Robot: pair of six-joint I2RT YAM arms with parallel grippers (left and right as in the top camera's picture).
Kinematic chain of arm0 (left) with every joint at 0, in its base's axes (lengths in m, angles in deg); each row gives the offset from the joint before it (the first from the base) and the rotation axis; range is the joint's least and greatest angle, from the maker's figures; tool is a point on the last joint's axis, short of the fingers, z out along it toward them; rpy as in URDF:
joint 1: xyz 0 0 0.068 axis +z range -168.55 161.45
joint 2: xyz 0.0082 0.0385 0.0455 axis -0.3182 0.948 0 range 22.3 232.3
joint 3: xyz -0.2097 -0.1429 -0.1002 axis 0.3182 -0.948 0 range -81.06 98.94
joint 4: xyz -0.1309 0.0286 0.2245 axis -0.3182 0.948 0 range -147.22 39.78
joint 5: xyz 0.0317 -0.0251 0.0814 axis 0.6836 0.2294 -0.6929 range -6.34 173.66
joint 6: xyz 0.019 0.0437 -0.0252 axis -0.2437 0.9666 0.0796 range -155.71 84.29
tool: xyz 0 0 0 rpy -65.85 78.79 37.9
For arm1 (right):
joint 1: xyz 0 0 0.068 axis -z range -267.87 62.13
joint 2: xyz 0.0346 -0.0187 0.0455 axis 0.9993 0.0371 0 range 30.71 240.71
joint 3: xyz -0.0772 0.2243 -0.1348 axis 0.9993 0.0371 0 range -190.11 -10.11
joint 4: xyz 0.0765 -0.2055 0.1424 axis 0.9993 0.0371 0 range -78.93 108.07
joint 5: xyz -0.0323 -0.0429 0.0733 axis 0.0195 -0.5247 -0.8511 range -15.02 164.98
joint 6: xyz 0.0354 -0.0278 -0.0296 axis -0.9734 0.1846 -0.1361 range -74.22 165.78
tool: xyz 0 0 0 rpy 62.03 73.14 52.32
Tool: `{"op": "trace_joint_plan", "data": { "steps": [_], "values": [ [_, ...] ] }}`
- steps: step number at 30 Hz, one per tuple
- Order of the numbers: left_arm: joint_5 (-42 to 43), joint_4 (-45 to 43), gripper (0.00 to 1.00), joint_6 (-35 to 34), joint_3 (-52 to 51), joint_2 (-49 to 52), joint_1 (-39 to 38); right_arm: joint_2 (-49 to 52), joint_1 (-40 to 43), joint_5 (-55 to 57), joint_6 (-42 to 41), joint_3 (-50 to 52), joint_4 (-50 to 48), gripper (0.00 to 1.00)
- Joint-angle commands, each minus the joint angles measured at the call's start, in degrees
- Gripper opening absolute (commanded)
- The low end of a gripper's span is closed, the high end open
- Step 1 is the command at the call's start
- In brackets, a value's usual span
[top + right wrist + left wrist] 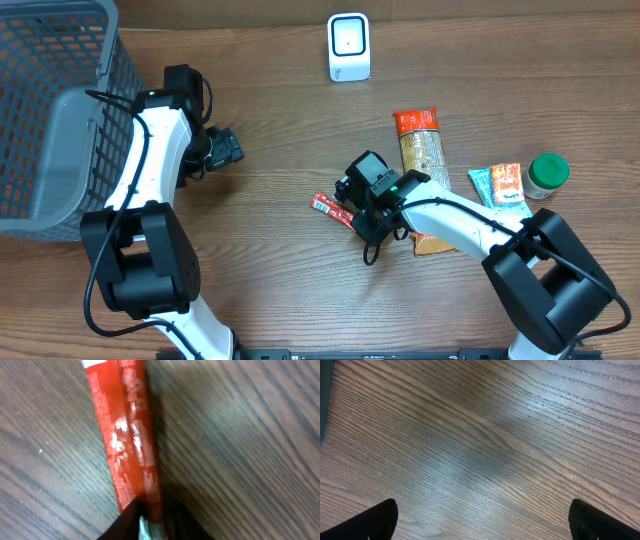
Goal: Scan the item barcode
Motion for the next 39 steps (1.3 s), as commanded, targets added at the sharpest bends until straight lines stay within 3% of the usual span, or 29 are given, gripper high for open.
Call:
{"op": "trace_joint_plan", "data": {
  "steps": [1,8,22,39],
  "values": [
    [-0.26,-0.04,1.0,1.53,0.11,-0.96,-0.17,0.48,0.09,0.96,0.15,-1.46,0.13,0.29],
    [-0.28,-0.04,1.0,1.53,0.11,-0.96,-0.17,0.48,0.09,0.92,0.11,-2.05,-0.52,0.35],
    [-0.28,-0.04,1.0,1.53,0.11,-0.96,-0.17,0.42,0.11,-2.69,-0.33,-7.37,3.93,0.35],
    [-0.28,-0.04,1.0,1.53,0.11,-0.96,-0.17,0.5,0.04,-2.64,-0.31,-4.81,3.67,0.34]
  ]
}}
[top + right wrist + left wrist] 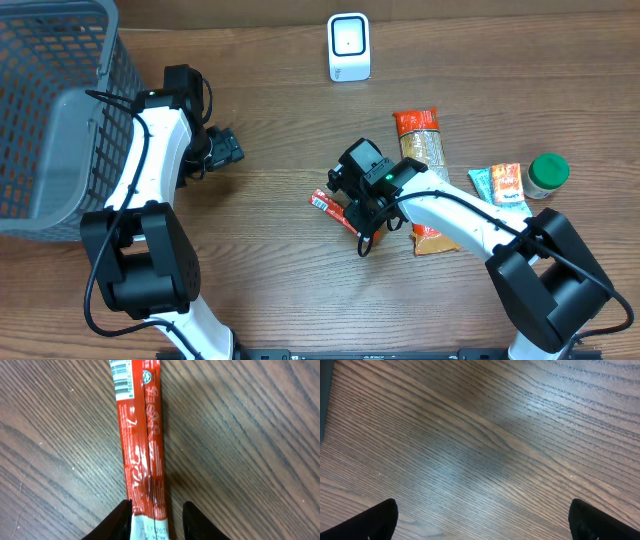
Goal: Scan the item barcode
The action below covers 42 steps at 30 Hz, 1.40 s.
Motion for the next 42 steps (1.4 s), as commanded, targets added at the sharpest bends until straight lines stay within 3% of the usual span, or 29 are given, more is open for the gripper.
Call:
{"op": "trace_joint_plan", "data": {
  "steps": [1,19,22,26,33,42],
  "values": [
    [-0.26,-0.04,1.0,1.53,0.11,-0.96,-0.17,0.13,0.04,-0.61,-0.26,1.44,-0.76,0.34],
    [-0.26,-0.04,1.0,1.53,0.11,-0.96,-0.17,0.22,-0.02,2.14,0.2,6.29,-4.79,0.34],
    [-0.28,-0.04,1.0,1.53,0.11,-0.96,-0.17,0.24,-0.02,6.03,0.22,6.29,-4.66,0.29],
    [-0.28,-0.02,1.0,1.53,0.11,-0.96,-0.17,0.24,0.0,11.78,1.73,6.16,-5.11,0.32],
    [-0.26,-0.04,1.0,1.53,0.11,-0.96,-0.17,0.22,0.0,11.56,3.13,5.29,-4.72,0.34],
    [-0.26,-0.04,1.0,1.53,0.11,-0.96,-0.17,0.22,0.0,4.83,3.02,-3.19,1.9,0.37]
  ]
}}
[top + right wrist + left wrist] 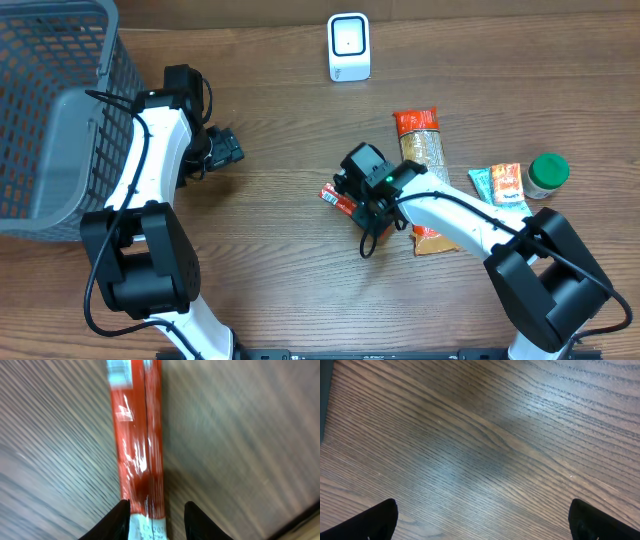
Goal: Scan the item barcode
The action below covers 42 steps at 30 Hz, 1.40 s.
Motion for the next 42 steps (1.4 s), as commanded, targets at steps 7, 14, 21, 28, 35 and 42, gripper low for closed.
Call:
{"op": "trace_joint_plan", "data": {
  "steps": [7,14,21,28,35,42],
  "values": [
    [-0.26,-0.07,1.0,1.53,0.11,-0.96,-0.13,0.07,0.04,-2.29,0.35,-3.08,1.95,0.38],
    [-0.26,-0.04,1.0,1.53,0.11,-0.96,-0.17,0.09,0.04,-2.29,0.11,-1.33,1.16,0.38],
    [-0.26,-0.07,1.0,1.53,0.11,-0.96,-0.24,0.09,0.04,-2.19,-1.4,3.82,-3.74,0.37],
    [-0.28,-0.04,1.0,1.53,0.11,-0.96,-0.22,0.09,0.04,-0.52,-2.89,7.37,-5.68,0.3],
    [-0.26,-0.07,1.0,1.53,0.11,-0.96,-0.28,-0.39,0.04,-0.5,-2.62,4.04,-4.57,0.04],
    [-0.26,-0.07,1.0,1.53,0.11,-0.96,-0.28,-6.88,0.04,-0.55,-0.87,-0.02,-2.16,0.04]
  ]
}}
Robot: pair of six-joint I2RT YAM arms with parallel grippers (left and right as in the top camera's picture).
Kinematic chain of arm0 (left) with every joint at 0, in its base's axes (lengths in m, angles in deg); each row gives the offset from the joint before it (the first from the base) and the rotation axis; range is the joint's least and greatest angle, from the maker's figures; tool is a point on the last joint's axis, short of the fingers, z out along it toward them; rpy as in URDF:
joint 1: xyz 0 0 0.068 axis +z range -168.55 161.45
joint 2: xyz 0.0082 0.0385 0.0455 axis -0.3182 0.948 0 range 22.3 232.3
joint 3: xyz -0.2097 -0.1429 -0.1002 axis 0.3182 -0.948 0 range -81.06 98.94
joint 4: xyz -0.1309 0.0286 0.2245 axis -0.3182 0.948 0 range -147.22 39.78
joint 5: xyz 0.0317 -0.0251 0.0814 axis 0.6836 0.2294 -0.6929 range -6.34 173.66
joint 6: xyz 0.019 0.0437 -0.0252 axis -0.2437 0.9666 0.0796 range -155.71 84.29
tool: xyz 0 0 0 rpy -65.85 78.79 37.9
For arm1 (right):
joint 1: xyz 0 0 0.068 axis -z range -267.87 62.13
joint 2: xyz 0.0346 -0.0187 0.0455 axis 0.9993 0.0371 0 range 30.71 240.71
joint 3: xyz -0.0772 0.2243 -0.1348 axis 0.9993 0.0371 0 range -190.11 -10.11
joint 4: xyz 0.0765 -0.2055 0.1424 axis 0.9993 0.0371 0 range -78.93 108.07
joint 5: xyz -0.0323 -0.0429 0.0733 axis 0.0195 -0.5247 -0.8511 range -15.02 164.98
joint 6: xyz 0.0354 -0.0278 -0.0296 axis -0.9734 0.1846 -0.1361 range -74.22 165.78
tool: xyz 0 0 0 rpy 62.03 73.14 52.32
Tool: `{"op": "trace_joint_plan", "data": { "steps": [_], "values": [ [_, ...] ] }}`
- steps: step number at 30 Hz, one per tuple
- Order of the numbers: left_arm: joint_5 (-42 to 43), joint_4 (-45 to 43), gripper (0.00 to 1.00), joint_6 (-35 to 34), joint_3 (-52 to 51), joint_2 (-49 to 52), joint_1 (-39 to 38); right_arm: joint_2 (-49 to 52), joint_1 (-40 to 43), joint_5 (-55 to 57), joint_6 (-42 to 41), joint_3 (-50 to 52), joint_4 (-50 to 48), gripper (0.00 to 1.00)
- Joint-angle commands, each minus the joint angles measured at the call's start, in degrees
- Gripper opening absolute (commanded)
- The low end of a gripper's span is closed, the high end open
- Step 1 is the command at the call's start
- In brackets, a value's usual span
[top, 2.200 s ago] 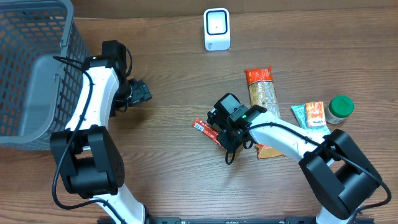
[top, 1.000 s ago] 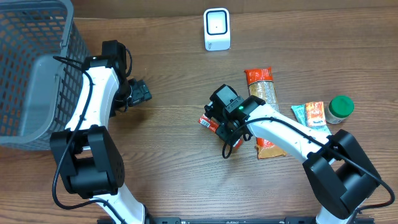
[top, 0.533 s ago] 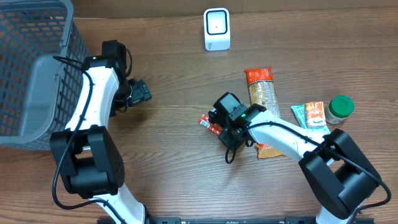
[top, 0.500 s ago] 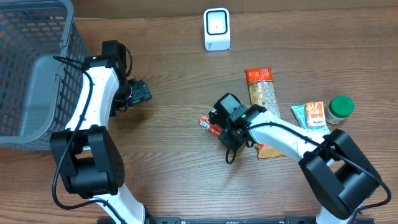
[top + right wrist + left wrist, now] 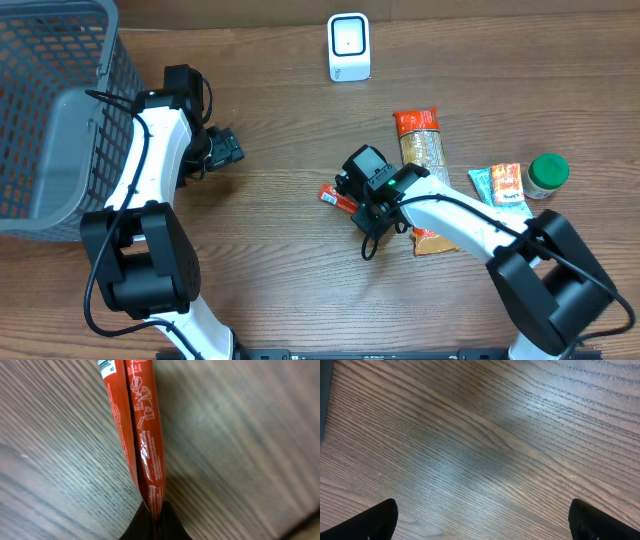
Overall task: Scan the item barcode
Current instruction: 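Lift the red sticks up toward the white scanner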
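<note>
A long red snack stick packet (image 5: 142,440) with a white barcode patch at its far end lies near the table's middle (image 5: 335,198). My right gripper (image 5: 155,517) is shut on the packet's near end, its dark fingers pinching the wrapper. In the overhead view the right gripper (image 5: 362,205) sits just right of the packet. The white barcode scanner (image 5: 349,46) stands at the back centre. My left gripper (image 5: 482,520) is open over bare wood, with nothing between its fingertips; in the overhead view the left gripper (image 5: 225,148) is at the left, beside the basket.
A grey mesh basket (image 5: 50,110) fills the far left. Right of my right arm lie an orange cracker packet (image 5: 425,150), a teal and orange sachet (image 5: 502,183) and a green-lidded jar (image 5: 548,173).
My right gripper's fingers stood apart on either side of the red packet's near end; now they are shut on it. The packet has barely shifted. The left arm is unchanged.
At first my right gripper was shut on the red packet's end. Then it stood open around that end, with the packet slightly further left. It stayed open one moment later. Now it is shut on the end again. The left arm never moved.
</note>
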Motion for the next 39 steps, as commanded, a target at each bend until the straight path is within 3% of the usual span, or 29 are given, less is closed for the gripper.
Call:
{"op": "trace_joint_plan", "data": {
  "steps": [1,10,20,28,39],
  "values": [
    [-0.26,-0.07,1.0,1.53,0.11,-0.96,-0.35,-6.97,0.04,0.15,1.03,-2.58,0.24,0.04],
    [-0.28,-0.07,1.0,1.53,0.11,-0.96,-0.28,-12.04,0.15,2.27,0.79,-2.58,1.2,0.04],
    [-0.28,-0.07,1.0,1.53,0.11,-0.96,-0.39,-12.0,0.37,23.17,0.72,-13.62,1.01,0.03],
    [-0.26,-0.07,1.0,1.53,0.11,-0.96,-0.42,-10.12,1.09,37.57,17.16,-17.38,-7.28,0.04],
    [-0.28,-0.07,1.0,1.53,0.11,-0.96,-0.42,2.78,2.54,48.7,41.79,-17.35,-34.32,0.03]
  ]
}}
